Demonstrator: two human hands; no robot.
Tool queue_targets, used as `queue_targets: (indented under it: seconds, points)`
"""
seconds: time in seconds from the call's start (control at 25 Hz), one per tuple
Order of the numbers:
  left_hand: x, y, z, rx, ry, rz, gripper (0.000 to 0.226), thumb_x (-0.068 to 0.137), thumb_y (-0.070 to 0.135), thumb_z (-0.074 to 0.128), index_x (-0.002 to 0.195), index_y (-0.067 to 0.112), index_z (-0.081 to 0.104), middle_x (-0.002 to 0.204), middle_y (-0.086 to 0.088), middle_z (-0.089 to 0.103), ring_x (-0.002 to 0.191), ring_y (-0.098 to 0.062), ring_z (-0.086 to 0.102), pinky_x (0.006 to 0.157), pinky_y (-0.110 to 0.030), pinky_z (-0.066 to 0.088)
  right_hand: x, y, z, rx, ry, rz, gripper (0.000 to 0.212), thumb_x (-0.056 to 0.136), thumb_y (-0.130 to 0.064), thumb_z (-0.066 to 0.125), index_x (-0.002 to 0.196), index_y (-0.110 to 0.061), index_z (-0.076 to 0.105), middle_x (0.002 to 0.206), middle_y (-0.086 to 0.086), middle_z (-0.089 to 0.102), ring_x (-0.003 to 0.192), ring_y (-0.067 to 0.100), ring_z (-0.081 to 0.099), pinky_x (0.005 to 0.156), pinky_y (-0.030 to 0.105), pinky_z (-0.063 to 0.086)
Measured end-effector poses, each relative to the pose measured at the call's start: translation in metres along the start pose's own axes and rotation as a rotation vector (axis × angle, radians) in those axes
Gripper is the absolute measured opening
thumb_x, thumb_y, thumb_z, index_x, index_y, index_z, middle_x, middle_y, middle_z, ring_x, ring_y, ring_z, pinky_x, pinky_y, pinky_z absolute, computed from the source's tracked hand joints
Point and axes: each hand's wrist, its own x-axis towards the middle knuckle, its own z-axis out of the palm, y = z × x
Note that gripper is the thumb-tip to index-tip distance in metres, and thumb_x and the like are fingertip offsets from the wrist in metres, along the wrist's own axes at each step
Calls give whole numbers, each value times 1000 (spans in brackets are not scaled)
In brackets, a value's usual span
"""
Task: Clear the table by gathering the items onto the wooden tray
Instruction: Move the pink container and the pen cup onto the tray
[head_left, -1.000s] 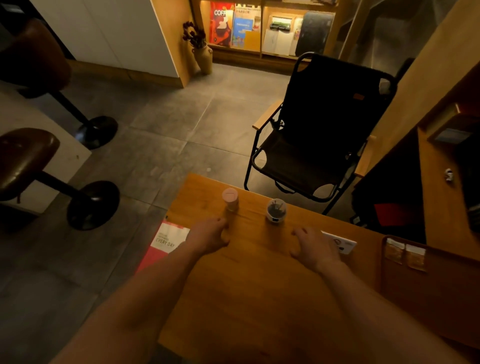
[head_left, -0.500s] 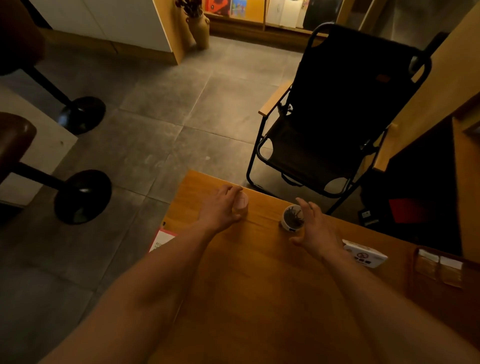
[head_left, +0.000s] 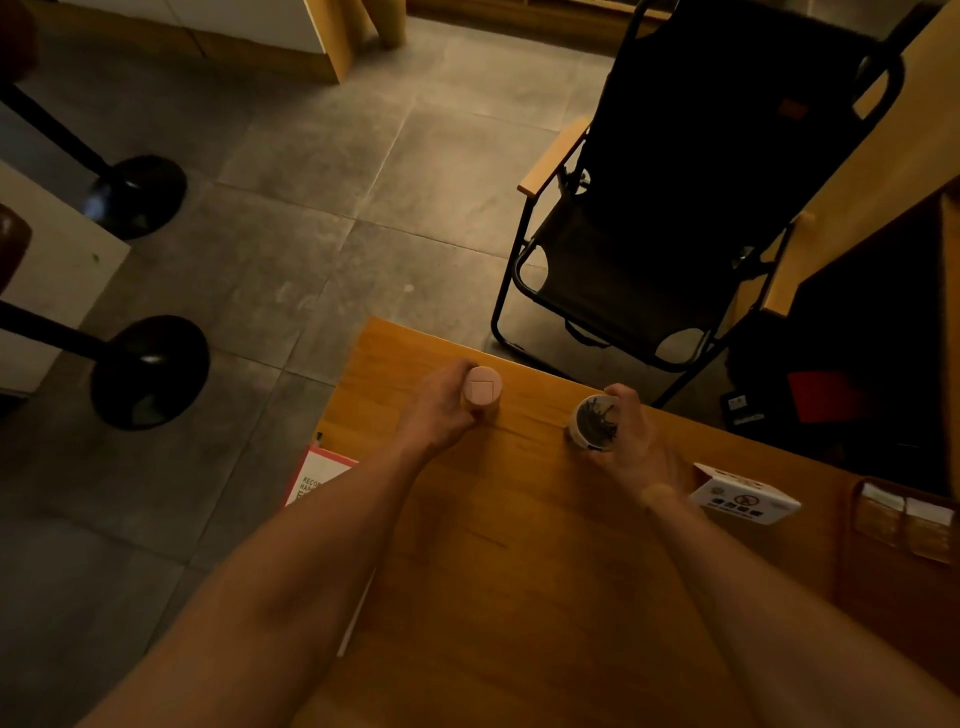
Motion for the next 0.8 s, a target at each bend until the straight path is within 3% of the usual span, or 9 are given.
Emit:
queue_targets:
  seconds: [0.2,0.4,0.64,0.8]
  points:
    - [2,-5,7,-35,23,-3,55,80,29,77,127,24,49,126,-1,59,114,-20,56,92,-45,51,3,4,11,205,30,32,82,70,-30,84,133,-33,32,134,8,54,121,31,54,86,42,53]
    - [-2,-7,13,-81,49,-48,56,80,25,76,129,24,48,128,-3,59,117,-21,55,94,-43,50,-2,-1,16,248,58,43,81,68,-34,84,132,-33,34,134,6,55,121,30,55,86,39,50]
    - [-31,0,28,-136,126,-89,62,79,22,78,132,19,47,131,-6,57,120,-24,54,96,-41,49,-19,-2,10,297,44,14,78,66,-33,86,127,-34,37,131,3,55,117,26,55,79,31,46]
    - [-65,11,37,-238,170,-78,67,74,26,81,131,21,46,130,-3,57,112,-13,50,89,-29,46,-46,0,0,377,28,-2,80,66,-32,87,131,-28,40,133,4,54,119,24,53,83,28,43]
